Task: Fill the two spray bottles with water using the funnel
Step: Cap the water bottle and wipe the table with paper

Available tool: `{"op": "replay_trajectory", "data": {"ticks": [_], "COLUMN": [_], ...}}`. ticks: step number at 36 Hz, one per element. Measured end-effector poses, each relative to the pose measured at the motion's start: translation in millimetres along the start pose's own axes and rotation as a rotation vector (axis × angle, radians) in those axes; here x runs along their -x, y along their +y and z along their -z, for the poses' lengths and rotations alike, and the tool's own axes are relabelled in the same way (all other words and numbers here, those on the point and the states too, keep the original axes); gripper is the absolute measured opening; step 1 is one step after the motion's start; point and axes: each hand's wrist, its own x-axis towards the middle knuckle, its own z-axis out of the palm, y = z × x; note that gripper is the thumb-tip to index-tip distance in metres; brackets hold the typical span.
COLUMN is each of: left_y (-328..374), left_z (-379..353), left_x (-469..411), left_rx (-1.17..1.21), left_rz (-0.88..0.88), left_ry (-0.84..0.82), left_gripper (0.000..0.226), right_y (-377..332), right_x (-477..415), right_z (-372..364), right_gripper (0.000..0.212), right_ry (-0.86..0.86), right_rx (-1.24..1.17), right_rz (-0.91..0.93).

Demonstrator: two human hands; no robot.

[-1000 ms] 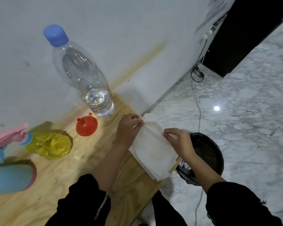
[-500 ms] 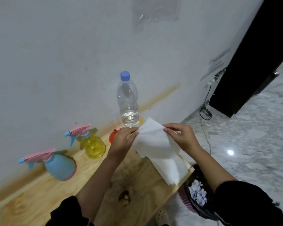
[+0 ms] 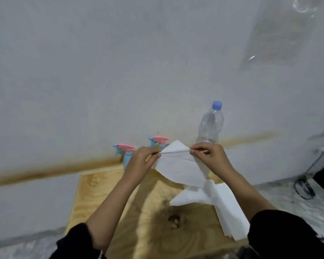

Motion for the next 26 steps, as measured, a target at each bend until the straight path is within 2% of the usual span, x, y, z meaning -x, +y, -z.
{"op": "replay_trajectory", "data": {"ticks": [7,13,18,26], "left_y": [-27.0,-59.8,-92.7,-128.2], "left_z": [39.2,59.0,68.3,90.3], "left_x": [55.9,102.1,123.7,116.0], "left_rx": [-0.085,-0.151,-0.195,-0.201], "left_rz": [0.275,0.442,0.524,0.557], "left_ry": [0.159,0.249,0.215,0.322], "left_gripper": [0.015,0.011,0.009,0.011], "right_y": [-8.9,-6.5,-4.0,-12.1], "right_x": [-24.2,-29.4,-31.8,-50.2], "right_z": [-72.7,-138.7,-183.8,-237.3], "right_gripper": [0.009,0.008,0.01,0.006], "right_ry": [-0.225,-0.399,-0.451,-0.411], "right_rx": [0.053,0.11,0.156,0.089], "right_rz": [0.095,0.229,0.267,0.259]}}
